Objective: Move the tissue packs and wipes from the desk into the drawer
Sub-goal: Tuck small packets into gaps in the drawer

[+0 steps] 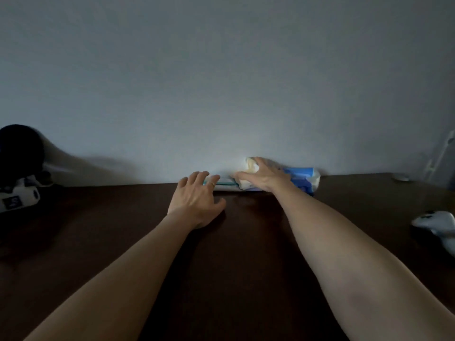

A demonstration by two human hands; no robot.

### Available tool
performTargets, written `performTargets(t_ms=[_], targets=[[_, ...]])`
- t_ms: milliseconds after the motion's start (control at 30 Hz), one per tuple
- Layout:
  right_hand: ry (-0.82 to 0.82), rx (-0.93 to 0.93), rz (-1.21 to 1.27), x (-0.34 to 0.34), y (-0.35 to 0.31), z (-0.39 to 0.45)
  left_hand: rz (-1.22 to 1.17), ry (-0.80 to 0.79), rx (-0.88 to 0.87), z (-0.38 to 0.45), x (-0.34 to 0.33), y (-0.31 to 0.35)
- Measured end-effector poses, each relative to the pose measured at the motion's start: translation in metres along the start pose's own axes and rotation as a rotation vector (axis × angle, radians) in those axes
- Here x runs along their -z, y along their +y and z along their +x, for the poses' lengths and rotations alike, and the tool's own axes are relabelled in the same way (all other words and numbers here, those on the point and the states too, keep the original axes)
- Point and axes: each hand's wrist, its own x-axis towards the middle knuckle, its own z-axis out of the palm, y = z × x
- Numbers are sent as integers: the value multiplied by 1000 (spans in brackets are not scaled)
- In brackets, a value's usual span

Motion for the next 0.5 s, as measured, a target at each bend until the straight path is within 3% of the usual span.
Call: performTargets(t_ms=[167, 500], targets=[[44, 26, 38, -17, 3, 7, -75, -192, 100, 37, -13, -5], [63, 118, -24, -2, 4, -78, 23, -214, 88, -14, 28, 9]])
